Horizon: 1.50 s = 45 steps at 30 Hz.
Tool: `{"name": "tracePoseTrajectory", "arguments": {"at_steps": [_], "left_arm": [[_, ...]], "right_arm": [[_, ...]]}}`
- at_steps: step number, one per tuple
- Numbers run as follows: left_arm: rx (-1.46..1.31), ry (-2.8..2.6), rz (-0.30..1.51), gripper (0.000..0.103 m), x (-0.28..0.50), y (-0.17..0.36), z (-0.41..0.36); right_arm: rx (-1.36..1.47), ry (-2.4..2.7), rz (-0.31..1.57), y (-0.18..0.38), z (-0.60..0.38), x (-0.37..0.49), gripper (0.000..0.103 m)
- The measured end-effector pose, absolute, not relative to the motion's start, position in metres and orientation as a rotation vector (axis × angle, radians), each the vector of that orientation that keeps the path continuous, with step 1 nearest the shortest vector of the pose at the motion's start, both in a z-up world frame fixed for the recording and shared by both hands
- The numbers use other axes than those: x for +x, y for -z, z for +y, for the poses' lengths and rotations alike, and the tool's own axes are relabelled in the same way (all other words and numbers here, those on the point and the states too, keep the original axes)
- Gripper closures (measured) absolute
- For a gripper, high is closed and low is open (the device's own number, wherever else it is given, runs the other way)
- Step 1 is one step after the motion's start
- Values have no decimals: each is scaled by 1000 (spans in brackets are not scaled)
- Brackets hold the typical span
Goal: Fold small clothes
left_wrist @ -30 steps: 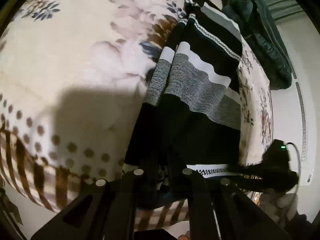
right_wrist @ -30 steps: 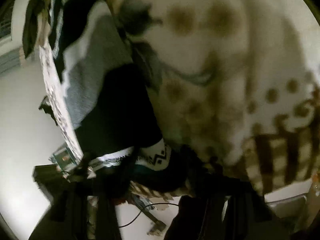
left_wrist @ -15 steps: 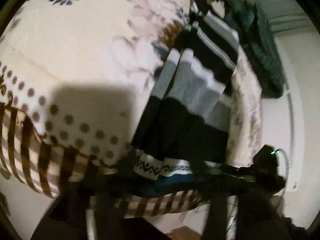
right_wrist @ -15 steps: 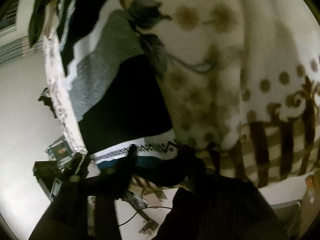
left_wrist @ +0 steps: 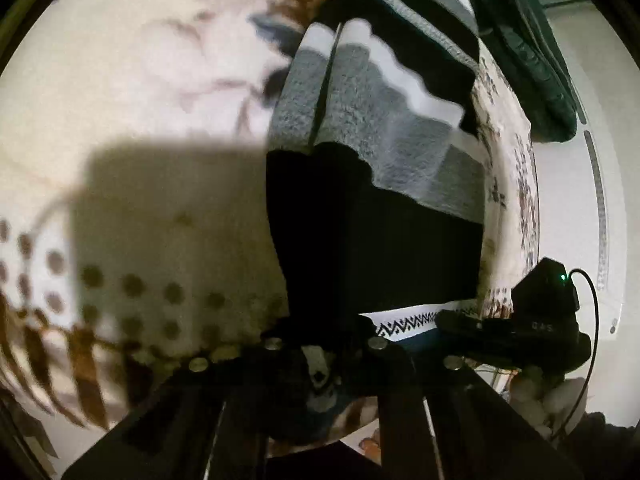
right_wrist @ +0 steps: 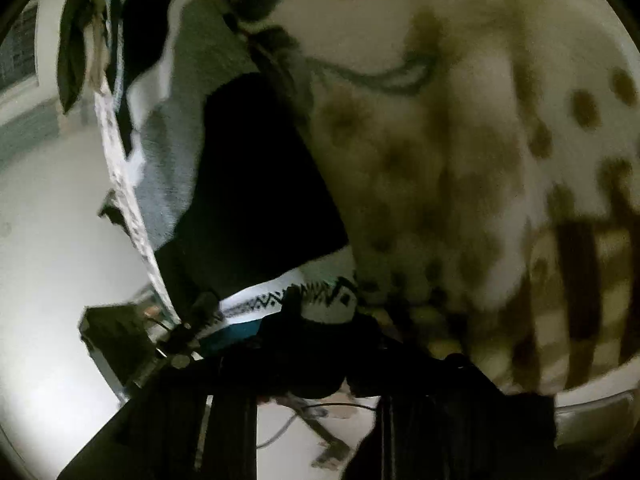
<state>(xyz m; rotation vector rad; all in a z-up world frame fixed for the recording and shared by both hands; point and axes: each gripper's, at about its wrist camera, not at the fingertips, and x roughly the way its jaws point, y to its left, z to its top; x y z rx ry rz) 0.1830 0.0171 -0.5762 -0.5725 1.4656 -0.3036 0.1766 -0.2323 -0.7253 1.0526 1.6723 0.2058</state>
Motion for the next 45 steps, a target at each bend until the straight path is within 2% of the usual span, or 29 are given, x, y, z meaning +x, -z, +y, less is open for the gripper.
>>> {"name": "tracePoseTrajectory", "arguments": {"at_steps": [7,13,17,21,26,29,30,31,32,33,34,35,36,38,40,45], "left_arm": [[-682,332,1393,95,187,528,31],[-758,372,1244,95,241,461,34],[-776,407,1136,95,312,433,32],[-795,416,1058,95,398,426,34],[-751,422,1030,94,516,451,35],[-818,439,1052,84,578,483,43],[-821,418,1082,71,595,495,45],[-825,408,1110,56,610,506,48],[-847,400,1121,50,621,515,53],[-875,393,1119,44,627,521,59],[-912,398,1103,44,629,525,66],[-928,397,1091,43,628,525,72],[-942,386,1072,42,622,524,82],[-987,378,1041,40,604,521,95],[-1015,382,1016,29,581,520,101],[-979,320,1031,28,503,522,99]], "right_arm": [[1076,-277,1572,673,-242,180,90],[1097,-327,1424,611,-239,224,90],[1091,-356,1297,569,-247,293,90],[1069,-364,1181,541,-253,391,90],[965,-319,1137,535,-256,526,90],[941,-319,1162,554,-256,602,90],[938,-305,1185,565,-257,620,90],[919,-272,1220,574,-257,640,86],[907,-254,1262,583,-256,655,84],[895,-244,1290,588,-256,659,72],[878,-239,1314,592,-257,663,63],[856,-243,1304,590,-258,660,47],[837,-249,1298,590,-260,656,35],[775,-251,1302,585,-263,645,25],[720,-273,1317,583,-269,631,25],[616,-304,1406,597,-289,606,24]]}}
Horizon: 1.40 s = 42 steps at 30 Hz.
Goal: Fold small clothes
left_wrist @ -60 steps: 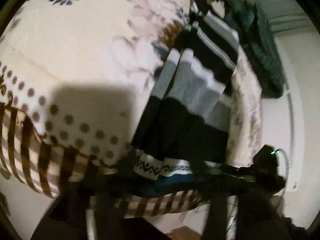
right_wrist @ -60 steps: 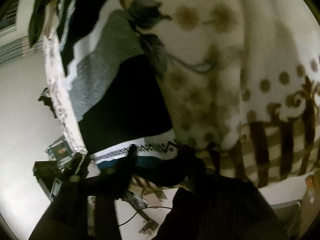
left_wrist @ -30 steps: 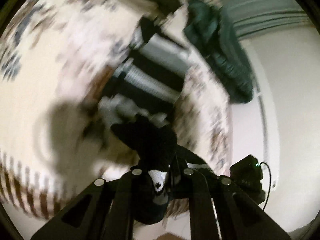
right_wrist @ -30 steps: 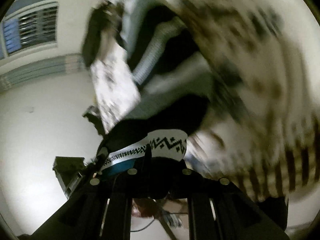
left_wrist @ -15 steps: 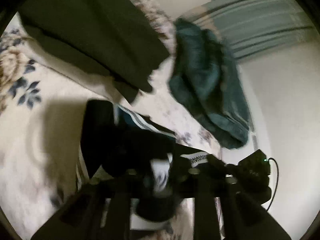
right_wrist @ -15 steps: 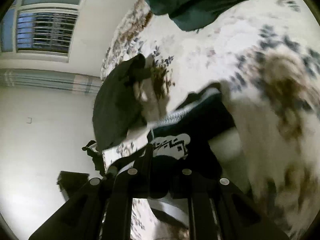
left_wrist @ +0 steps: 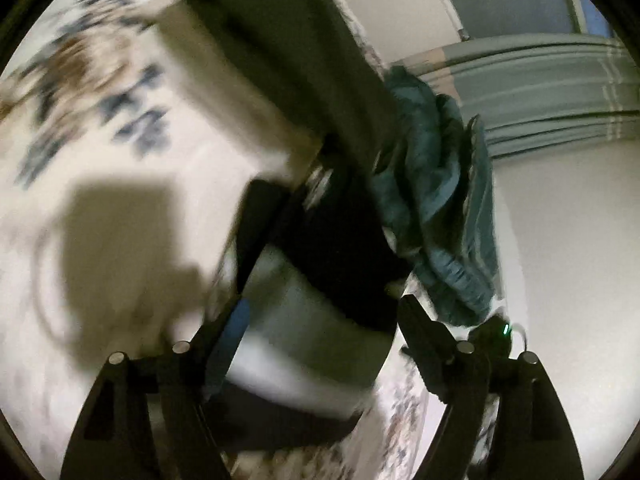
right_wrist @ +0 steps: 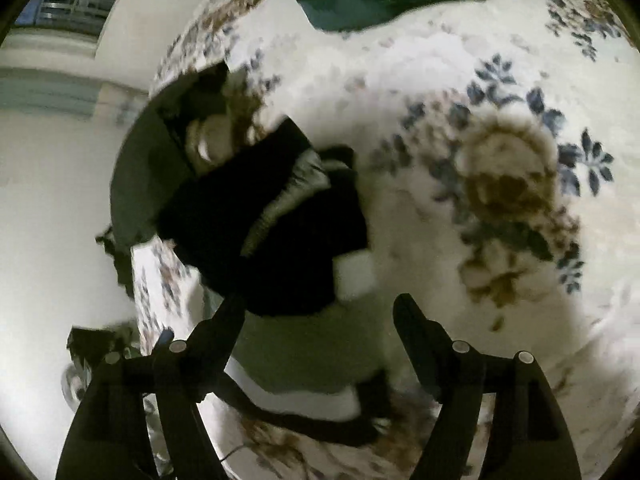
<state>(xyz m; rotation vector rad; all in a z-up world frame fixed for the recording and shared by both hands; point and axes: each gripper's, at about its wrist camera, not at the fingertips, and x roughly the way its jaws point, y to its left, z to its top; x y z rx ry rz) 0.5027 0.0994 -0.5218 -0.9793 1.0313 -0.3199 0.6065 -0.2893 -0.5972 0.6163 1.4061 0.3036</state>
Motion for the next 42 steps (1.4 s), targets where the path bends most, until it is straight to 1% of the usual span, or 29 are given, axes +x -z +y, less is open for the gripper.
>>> {"name": "tracePoseTrajectory", "arguments": {"at_steps": [2,3,5,7,8,14,17,18,19,20,21,23,27,29,30,32,33,34,35,36,39,41,42], "left_arm": [[-989,284,1042,28,470,527,93],[-1002,261,1047,28,455,531,88],[-1063,244,1047,28,426,544,76],[-1143,226,1041,28,405,563,62],[-1181,214,1030,28,399,574,54],[-1386,160,882,27,422,627,27],[-1455,119,777,27,430,635,29],[-1465,112,761,32,431,634,31],[-1464,102,763,63,429,632,35],[-1466,105,767,74,430,630,37],[-1460,110,771,74,431,626,43],[-1408,136,802,77,438,612,53],[-1291,213,891,77,467,577,83],[-1204,259,961,77,486,559,100],[-1148,267,1019,75,497,553,107],[-1030,285,1116,63,515,547,115],[-981,281,1138,42,518,545,118],[-948,277,1158,37,520,544,120],[-929,271,1173,37,519,545,119],[-907,240,1194,37,517,545,121],[-858,166,1171,37,485,531,128],[-772,95,1156,37,460,517,126],[-674,30,1166,37,442,507,122]], "right_arm": [[620,-336,1438,611,-297,612,23],[636,-367,1455,620,-300,618,20],[671,-429,1491,641,-301,636,19],[693,-507,1514,657,-295,653,13],[705,-555,1533,668,-291,665,11],[749,-736,1660,720,-259,709,11],[745,-773,1689,738,-247,715,12],[750,-776,1679,739,-246,714,28],[763,-791,1659,739,-246,712,42],[785,-797,1649,739,-246,708,63],[815,-780,1630,738,-249,700,71],[824,-749,1569,729,-256,682,76],[1002,-578,1523,715,-281,618,80],[1103,-512,1509,703,-290,561,80],[1178,-482,1519,699,-292,521,81],[1251,-422,1556,699,-289,463,81],[1294,-358,1581,706,-288,428,80],[1318,-315,1588,711,-289,410,79],[1357,-260,1578,720,-294,392,71],[1372,-227,1575,725,-297,385,59],[1421,-150,1576,729,-321,368,49],[1328,-136,1569,708,-340,361,42],[1275,-129,1562,699,-346,359,42]]}}
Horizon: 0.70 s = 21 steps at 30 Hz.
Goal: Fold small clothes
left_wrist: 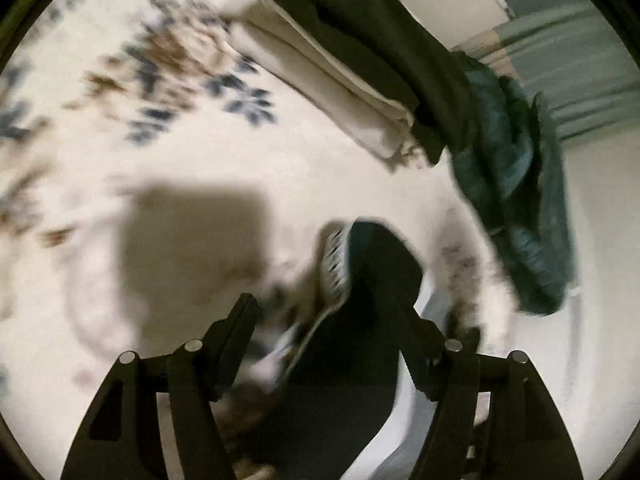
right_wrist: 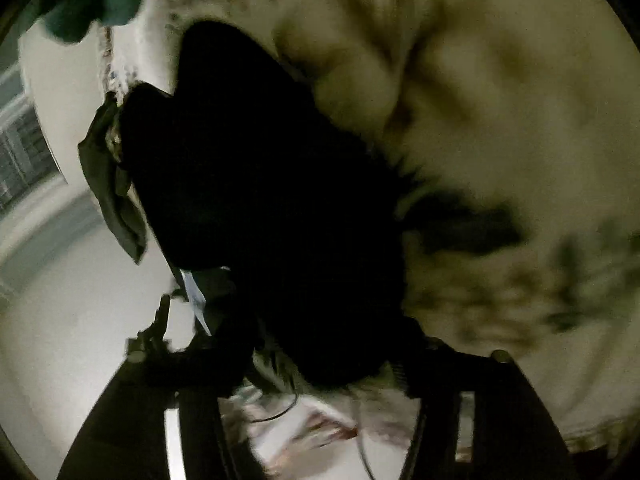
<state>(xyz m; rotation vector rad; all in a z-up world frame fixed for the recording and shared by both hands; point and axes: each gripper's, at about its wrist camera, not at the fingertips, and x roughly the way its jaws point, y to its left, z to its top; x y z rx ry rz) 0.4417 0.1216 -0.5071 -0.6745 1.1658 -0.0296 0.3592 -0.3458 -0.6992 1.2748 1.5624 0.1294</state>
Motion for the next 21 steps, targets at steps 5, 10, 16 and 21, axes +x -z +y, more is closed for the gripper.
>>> {"name": "tracePoseTrajectory", "arguments": {"at_steps": [5,10,16,21], "left_arm": [[-376,-128,1292,37,367,521,86],[-330,-205,1490,31,319,594,64],[-286,-290,1495,0,333,615,48],[-294,-346,1512,0,337,617,47]], "right_arm": [[966,-150,1501,633,-381,363,42],[867,-240,1457,606,-364,419,42],[787,-327,1493,621,-301,484,42],[652,-251,1501,635,-293,491,100]]}}
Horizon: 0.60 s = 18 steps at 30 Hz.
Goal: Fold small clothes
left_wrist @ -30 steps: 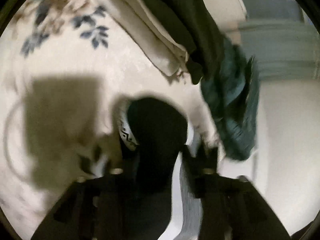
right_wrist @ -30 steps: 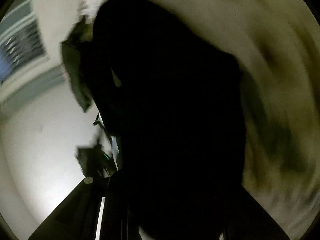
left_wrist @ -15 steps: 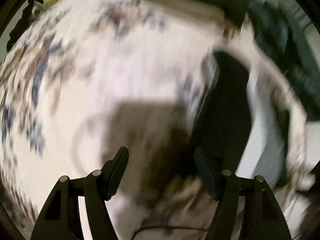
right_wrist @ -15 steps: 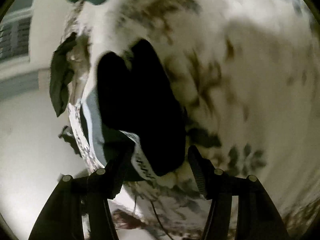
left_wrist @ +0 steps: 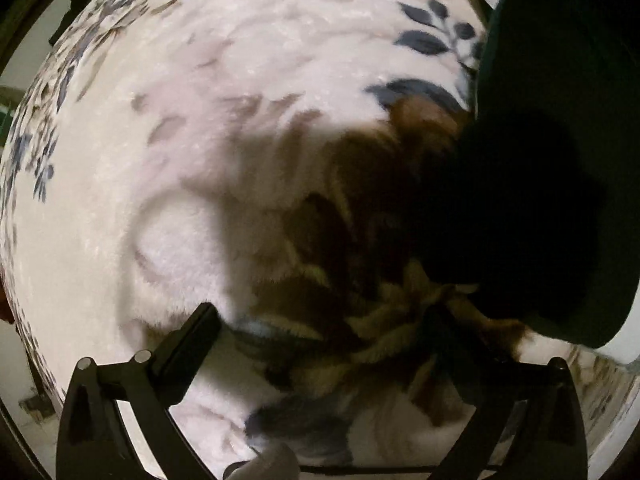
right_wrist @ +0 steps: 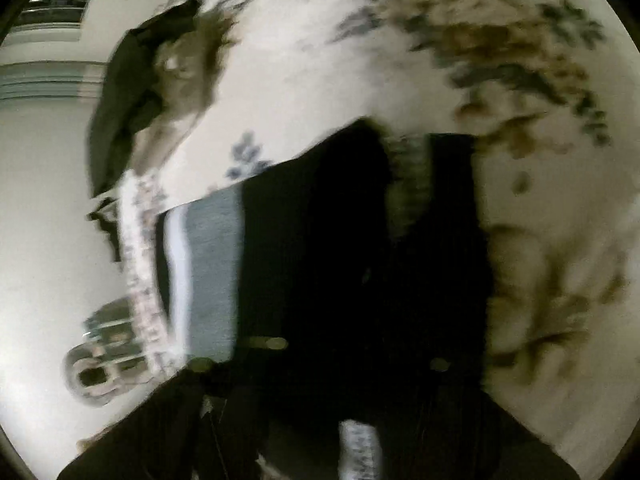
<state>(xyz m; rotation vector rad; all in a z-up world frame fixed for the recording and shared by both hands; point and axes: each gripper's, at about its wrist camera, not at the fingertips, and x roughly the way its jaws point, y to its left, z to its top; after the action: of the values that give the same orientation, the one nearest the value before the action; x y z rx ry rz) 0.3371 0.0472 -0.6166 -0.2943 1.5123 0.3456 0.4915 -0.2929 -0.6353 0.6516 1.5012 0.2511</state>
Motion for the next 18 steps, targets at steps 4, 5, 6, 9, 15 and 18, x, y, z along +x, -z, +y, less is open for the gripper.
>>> {"name": "tracePoseTrajectory", "arguments": {"at_steps": [4,5,6,9,15,18], "left_arm": [[-334,-331,1507,0,330,597,58],[-327,-344,1481,0,327,584,63],[-320,-350,1466,0,326,577,65],[-310,-370,1390,0,325,545,76],[-315,-384,1324,0,361,522,85],[-320,-369,1305,0,394,519,75]], "right_arm": [[680,-160,1427,619,-349,486,100],[713,-186,1447,623,-354,488,100],[768,-229,1477,627,-363,489,93],[754,-213,1440,618,-382,490,48],[898,-266,1413,629,-373,510,38],[853,-307,1450,649,-348,530,42]]}}
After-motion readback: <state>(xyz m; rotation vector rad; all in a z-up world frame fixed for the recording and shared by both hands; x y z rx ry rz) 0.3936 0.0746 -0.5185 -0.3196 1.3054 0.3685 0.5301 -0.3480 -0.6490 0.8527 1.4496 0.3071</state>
